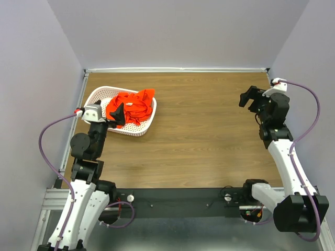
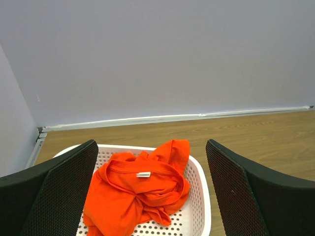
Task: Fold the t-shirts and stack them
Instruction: Grab the tshirt from the pile, then move the tshirt to the center of the board, then flatten the tshirt out
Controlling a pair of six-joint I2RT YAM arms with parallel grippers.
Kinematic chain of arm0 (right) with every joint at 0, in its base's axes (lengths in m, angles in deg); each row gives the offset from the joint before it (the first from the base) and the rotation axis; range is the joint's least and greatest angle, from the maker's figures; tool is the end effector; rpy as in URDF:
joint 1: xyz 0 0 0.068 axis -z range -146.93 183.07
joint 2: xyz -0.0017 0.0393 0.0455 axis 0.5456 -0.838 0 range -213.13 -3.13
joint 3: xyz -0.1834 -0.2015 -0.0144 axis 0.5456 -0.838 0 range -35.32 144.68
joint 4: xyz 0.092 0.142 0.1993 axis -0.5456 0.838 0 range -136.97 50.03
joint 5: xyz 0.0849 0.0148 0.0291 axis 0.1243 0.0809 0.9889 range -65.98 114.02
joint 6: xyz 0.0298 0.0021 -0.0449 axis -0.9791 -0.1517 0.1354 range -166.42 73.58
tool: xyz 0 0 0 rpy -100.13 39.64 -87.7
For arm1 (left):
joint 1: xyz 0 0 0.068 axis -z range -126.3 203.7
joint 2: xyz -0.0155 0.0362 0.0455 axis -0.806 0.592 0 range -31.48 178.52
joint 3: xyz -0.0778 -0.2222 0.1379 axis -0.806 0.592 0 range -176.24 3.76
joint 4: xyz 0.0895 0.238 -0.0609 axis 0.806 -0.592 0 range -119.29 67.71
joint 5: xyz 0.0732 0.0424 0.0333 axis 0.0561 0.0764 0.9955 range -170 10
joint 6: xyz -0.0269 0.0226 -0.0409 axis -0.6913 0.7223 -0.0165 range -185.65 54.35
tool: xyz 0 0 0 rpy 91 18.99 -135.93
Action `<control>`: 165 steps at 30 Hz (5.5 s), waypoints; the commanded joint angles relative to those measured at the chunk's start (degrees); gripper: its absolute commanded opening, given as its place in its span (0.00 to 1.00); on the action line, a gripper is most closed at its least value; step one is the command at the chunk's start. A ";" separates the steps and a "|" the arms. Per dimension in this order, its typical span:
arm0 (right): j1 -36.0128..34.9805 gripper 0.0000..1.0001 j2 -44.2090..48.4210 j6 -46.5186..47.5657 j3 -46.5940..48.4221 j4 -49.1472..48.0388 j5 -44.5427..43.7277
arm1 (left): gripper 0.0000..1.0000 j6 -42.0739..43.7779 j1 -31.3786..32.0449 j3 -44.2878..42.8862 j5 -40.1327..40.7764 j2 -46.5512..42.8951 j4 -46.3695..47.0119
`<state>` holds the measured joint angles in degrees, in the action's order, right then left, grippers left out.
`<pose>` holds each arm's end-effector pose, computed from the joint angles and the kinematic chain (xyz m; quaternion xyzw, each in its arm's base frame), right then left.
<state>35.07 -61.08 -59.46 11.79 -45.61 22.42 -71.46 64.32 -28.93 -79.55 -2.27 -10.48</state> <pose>0.2387 -0.0094 0.3269 0.1106 0.7704 0.0495 0.6260 0.1340 -0.0249 0.3460 0.0224 0.6064 -0.1112 0.7870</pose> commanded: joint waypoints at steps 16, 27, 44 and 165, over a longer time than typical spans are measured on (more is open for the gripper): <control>0.64 1.00 1.97 24.47 -2.99 5.05 37.38 | 0.98 -27.76 -0.15 -9.58 -5.54 27.78 -11.71; 0.64 1.00 2.58 23.58 -2.73 5.49 39.40 | 0.86 -37.44 0.02 -20.65 7.63 54.01 -14.45; 0.64 1.00 3.90 23.76 -2.29 6.02 39.22 | 0.00 -29.91 2.03 -35.08 8.17 59.34 -18.41; -16.15 1.00 -1.37 40.64 -0.62 16.48 44.67 | 0.61 -49.31 -0.42 -77.88 16.78 96.30 -58.92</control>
<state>18.83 -63.42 -19.33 11.09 -30.13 68.47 -122.40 64.38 -105.04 -64.99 93.05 -68.20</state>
